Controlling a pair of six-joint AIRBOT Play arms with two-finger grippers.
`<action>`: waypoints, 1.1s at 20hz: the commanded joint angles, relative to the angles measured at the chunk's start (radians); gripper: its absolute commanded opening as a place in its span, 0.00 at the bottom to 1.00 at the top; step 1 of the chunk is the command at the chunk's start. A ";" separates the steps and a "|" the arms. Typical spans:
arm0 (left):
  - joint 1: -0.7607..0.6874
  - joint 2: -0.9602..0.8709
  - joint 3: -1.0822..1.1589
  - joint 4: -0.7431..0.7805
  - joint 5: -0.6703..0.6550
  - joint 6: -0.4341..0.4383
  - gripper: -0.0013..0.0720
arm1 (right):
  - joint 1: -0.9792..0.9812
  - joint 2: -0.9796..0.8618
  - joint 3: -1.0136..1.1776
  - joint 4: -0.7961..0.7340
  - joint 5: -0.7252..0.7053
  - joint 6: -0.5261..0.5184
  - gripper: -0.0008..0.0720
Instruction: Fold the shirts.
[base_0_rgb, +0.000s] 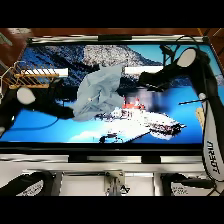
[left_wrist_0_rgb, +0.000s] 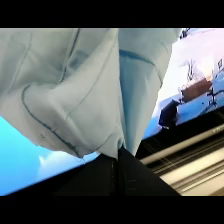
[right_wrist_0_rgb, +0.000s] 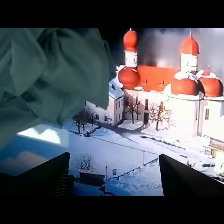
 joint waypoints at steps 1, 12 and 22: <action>-0.032 0.291 -0.316 -0.034 0.034 -0.123 0.09 | 0.114 -0.076 0.000 0.014 -0.069 -0.018 0.96; -0.016 0.477 -0.269 0.093 -0.013 -0.232 0.80 | 0.367 -0.243 0.000 -0.017 -0.277 -0.143 0.96; 0.160 0.244 -0.451 -0.008 0.020 -0.190 0.80 | 0.388 -0.244 0.000 -0.038 -0.343 -0.151 0.96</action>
